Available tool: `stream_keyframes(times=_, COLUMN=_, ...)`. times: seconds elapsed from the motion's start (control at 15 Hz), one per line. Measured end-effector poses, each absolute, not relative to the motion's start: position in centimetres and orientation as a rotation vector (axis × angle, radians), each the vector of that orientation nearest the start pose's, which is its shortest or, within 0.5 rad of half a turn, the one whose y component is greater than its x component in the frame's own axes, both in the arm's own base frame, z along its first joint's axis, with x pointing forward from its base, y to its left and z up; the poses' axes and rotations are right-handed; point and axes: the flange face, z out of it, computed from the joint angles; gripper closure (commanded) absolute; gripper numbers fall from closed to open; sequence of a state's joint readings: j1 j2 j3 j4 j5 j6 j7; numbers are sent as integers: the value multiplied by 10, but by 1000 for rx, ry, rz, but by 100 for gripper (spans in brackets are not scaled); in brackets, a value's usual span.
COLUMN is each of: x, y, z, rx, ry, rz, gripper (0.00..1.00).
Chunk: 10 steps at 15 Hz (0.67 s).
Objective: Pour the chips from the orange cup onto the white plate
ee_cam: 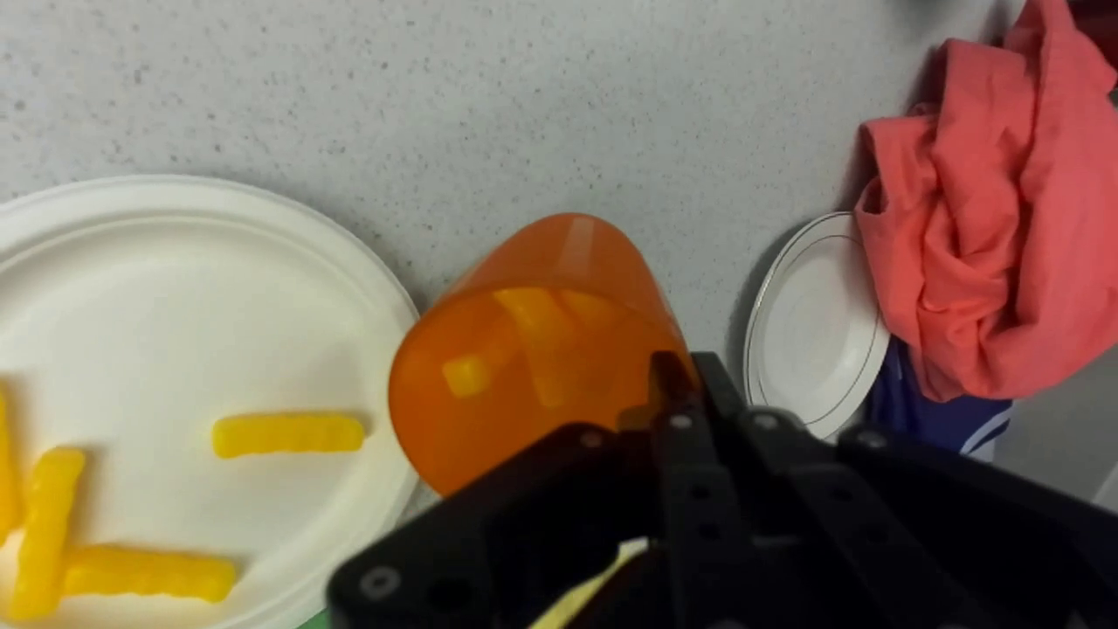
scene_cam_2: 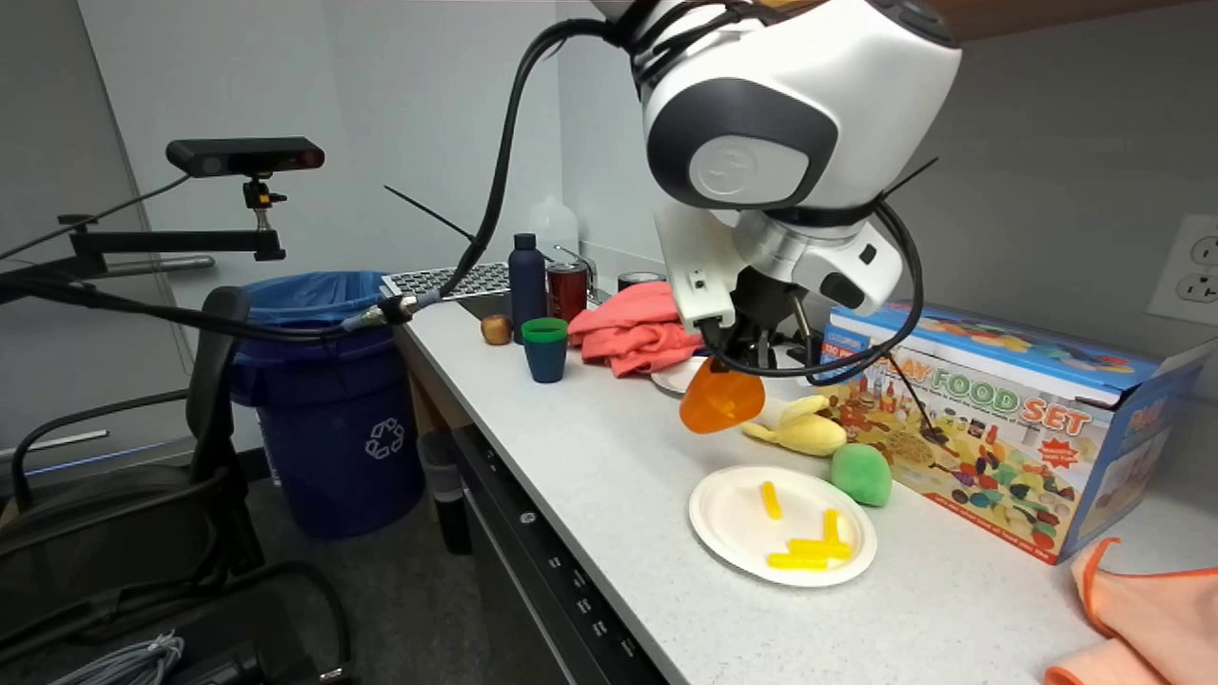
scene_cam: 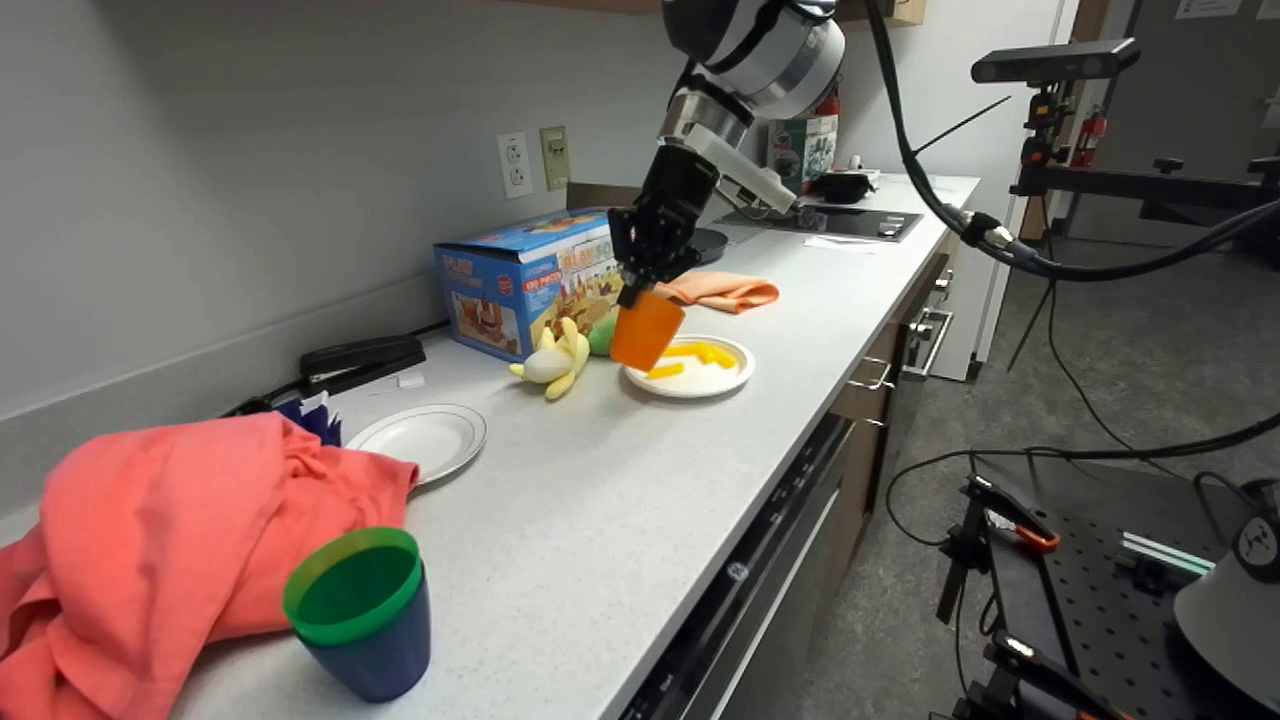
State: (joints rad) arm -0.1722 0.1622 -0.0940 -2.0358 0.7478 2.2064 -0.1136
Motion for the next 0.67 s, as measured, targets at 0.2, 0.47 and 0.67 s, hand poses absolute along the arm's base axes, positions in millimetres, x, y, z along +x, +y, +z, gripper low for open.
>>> stream_keyframes(times=0.2, x=566, y=-156, z=373, rx=-2346, ry=805, rz=-69, gripper=99)
stream_keyframes(times=0.47, x=559, y=-202, z=371, rx=-2184, ry=870, rz=31, gripper=99)
stream_keyframes(times=0.67, x=557, y=-226, z=361, rx=-2060, ry=904, rz=91, gripper=99)
